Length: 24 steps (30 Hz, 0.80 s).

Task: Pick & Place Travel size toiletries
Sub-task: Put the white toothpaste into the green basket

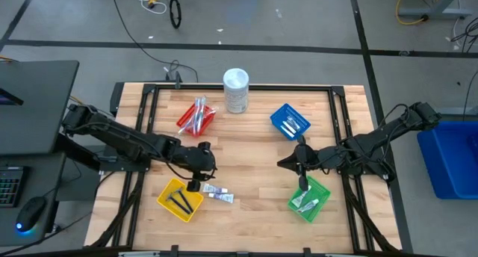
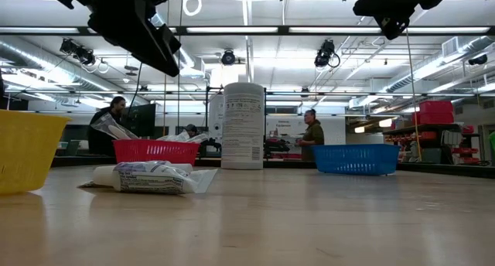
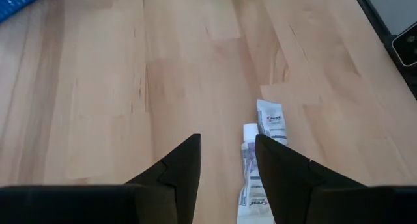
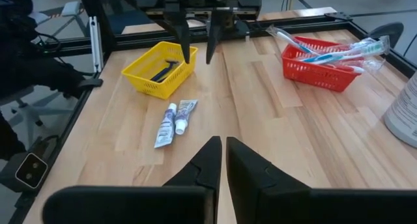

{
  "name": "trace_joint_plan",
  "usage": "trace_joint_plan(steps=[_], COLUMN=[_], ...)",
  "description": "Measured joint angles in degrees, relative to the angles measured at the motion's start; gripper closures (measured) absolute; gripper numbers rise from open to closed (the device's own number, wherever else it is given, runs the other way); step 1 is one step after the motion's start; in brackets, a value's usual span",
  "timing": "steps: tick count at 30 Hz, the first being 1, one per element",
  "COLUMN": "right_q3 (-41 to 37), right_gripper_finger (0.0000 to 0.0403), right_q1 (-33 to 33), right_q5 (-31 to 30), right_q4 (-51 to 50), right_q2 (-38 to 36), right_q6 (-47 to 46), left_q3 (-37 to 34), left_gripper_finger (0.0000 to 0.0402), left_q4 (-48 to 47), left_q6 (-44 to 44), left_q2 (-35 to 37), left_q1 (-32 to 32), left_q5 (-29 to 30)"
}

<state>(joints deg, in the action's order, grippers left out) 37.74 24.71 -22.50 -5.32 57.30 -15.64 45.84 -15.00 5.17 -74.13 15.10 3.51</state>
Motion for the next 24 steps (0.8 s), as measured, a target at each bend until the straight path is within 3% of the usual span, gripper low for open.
trace_joint_plan(steps=[10, 24], right_q3=[0.0, 0.0], right_gripper_finger=[0.0375, 0.0374], right_q1=[0.0, 0.0], right_q5=[0.0, 0.0], right_q4=[-0.5, -0.9], right_q2=[0.0, 0.0], right_q6=[0.0, 0.0], left_q3=[0.0, 0.2], left_gripper_finger=[0.0249, 0.0249], left_q4=[4.8, 5.9], left_q6=[0.2, 3.4], left_q2=[-7.1, -14.1], left_q1=[3.6, 4.0], left_q5=[-0.1, 0.5])
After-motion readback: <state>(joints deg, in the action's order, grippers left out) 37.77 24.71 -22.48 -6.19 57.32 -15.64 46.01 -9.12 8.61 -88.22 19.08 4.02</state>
